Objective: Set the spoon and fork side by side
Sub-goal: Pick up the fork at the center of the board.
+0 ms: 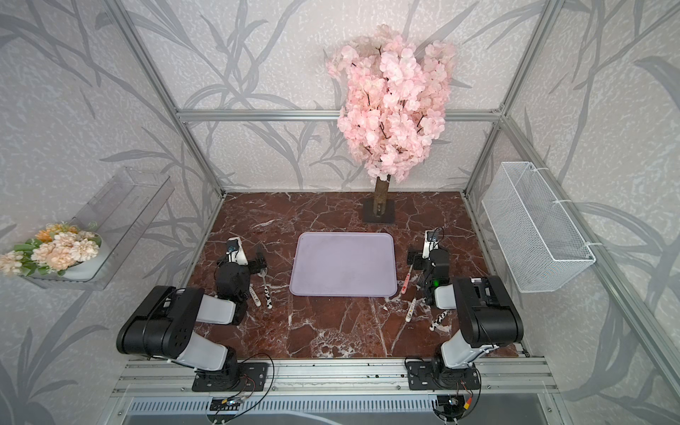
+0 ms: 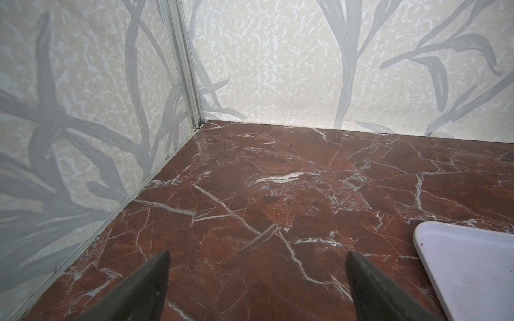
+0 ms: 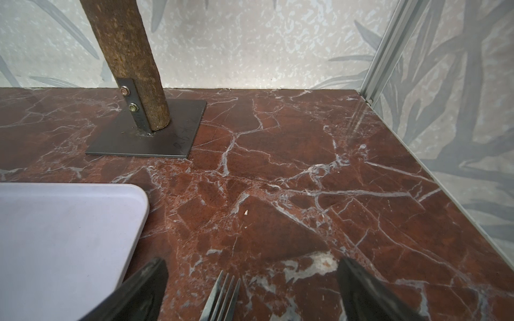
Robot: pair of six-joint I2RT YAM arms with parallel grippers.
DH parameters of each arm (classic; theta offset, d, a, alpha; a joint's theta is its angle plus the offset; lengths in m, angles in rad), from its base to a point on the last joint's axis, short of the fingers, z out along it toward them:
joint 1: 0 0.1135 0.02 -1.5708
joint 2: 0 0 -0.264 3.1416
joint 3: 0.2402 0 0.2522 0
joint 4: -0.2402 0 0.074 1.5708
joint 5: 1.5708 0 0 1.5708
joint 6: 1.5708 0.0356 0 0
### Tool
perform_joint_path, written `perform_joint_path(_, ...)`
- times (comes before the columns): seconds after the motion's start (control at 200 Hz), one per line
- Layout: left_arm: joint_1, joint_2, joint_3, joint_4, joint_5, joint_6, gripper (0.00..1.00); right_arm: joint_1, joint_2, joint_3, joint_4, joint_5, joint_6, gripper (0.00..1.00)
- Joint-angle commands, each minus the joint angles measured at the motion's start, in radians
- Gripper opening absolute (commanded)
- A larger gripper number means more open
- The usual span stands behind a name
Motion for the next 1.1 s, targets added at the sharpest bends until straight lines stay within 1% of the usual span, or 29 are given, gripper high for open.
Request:
perform_joint_path(0.0,0.004,-0.009,0.021,-0.001,0.008,0.015,1.0,0.001,-0.008,0.008,0.002,0.036,0.016,0.99)
perform_joint_path(0.055,0.004,-0.014,0.017,0.012,0.003,0.015,1.0,0.008,-0.008,0.002,0.016,0.056,0.012,0.99)
perform_joint_path(0.095,0.002,-0.034,0.027,0.011,-0.016,0.021,1.0,0.034,-0.016,-0.006,0.033,0.145,0.008,0.99)
perform_joint_path(0.155,0.001,-0.125,0.096,-0.218,-0.011,0.017,1.0,0.053,-0.049,-0.021,0.044,0.219,0.004,0.99)
perform_joint_path(0.215,-0.001,-0.202,0.189,-0.416,-0.038,-0.008,1.0,0.093,-0.139,0.023,-0.109,0.292,-0.021,0.99)
perform_joint_path(0.27,-0.001,-0.268,0.273,-0.555,-0.08,-0.082,1.0,0.117,-0.224,0.102,-0.303,0.273,-0.058,0.99)
perform_joint_path(0.325,-0.003,-0.332,0.362,-0.696,-0.109,-0.154,1.0,0.123,-0.293,0.152,-0.373,0.218,-0.052,0.99)
perform_joint_path(0.385,-0.002,-0.392,0.474,-0.872,-0.134,-0.213,1.0,0.123,-0.351,0.185,-0.41,0.234,0.084,0.99)
perform_joint_path(0.435,-0.002,-0.432,0.561,-1.02,-0.169,-0.305,1.0,0.123,-0.408,0.215,-0.526,0.33,0.332,0.99)
perform_joint_path(0.45,-0.001,-0.445,0.585,-1.083,-0.192,-0.355,1.0,0.12,-0.417,0.22,-0.554,0.357,0.378,0.99)
perform_joint_path(0.46,0.001,-0.452,0.599,-1.127,-0.207,-0.394,1.0,0.116,-0.428,0.225,-0.59,0.391,0.463,0.99)
perform_joint_path(0.485,0.001,-0.47,0.628,-1.243,-0.239,-0.478,1.0,0.096,-0.447,0.23,-0.681,0.425,0.594,0.99)
perform_joint_path(0.5,0.001,-0.482,0.639,-1.305,-0.27,-0.541,1.0,0.078,-0.459,0.232,-0.733,0.414,0.662,0.99)
perform_joint_path(0.53,0.008,-0.51,0.631,-1.359,-0.313,-0.641,1.0,0.033,-0.47,0.228,-0.782,0.353,0.726,0.99)
perform_joint_path(0.56,0.024,-0.546,0.593,-1.336,-0.268,-0.653,1.0,-0.002,-0.465,0.225,-0.788,0.286,0.734,0.99)
perform_joint_path(0.615,0.065,-0.61,0.498,-1.235,-0.082,-0.618,1.0,-0.022,-0.442,0.256,-0.845,0.235,0.673,0.99)
perform_joint_path(0.66,0.086,-0.644,0.447,-1.205,-0.01,-0.646,1.0,-0.021,-0.426,0.304,-0.919,0.212,0.654,1.0)
perform_joint_path(0.68,0.089,-0.651,0.434,-1.197,0.005,-0.65,1.0,-0.018,-0.419,0.322,-0.936,0.181,0.626,0.96)
perform_joint_path(0.7,0.09,-0.657,0.427,-1.196,0.007,-0.652,0.97,-0.014,-0.413,0.331,-0.94,0.17,0.613,0.91)
perform_joint_path(0.725,0.089,-0.66,0.423,-1.197,0.005,-0.652,0.91,-0.004,-0.404,0.346,-0.962,0.17,0.606,0.79)
perform_joint_path(0.73,0.089,-0.66,0.423,-1.198,0.003,-0.653,0.9,-0.002,-0.4,0.355,-0.975,0.173,0.606,0.74)
perform_joint_path(0.77,0.09,-0.653,0.437,-1.229,-0.014,-0.659,0.87,0.002,-0.384,0.397,-1.054,0.171,0.615,0.59)
perform_joint_path(0.845,0.09,-0.619,0.502,-1.329,-0.037,-0.663,0.81,0.002,-0.344,0.512,-1.279,0.182,0.641,0.44)
perform_joint_path(0.895,0.094,-0.569,0.576,-1.449,-0.04,-0.692,0.8,0.002,-0.328,0.57,-1.406,0.186,0.664,0.42)
perform_joint_path(0.935,0.097,-0.518,0.643,-1.549,-0.019,-0.697,0.77,0.002,-0.33,0.595,-1.486,0.176,0.684,0.51)
perform_joint_path(0.95,0.096,-0.496,0.671,-1.591,-0.012,-0.699,0.72,0.002,-0.335,0.596,-1.5,0.169,0.687,0.53)
perform_joint_path(0.985,0.096,-0.447,0.722,-1.677,0.001,-0.704,0.54,0.002,-0.358,0.583,-1.522,0.134,0.687,0.52)
perform_joint_path(1.015,0.097,-0.412,0.749,-1.734,0.014,-0.713,0.46,0.005,-0.383,0.562,-1.528,0.116,0.681,0.5)
perform_joint_path(1.095,0.096,-0.346,0.778,-1.83,0.038,-0.739,0.43,0.021,-0.444,0.503,-1.563,0.134,0.691,0.49)
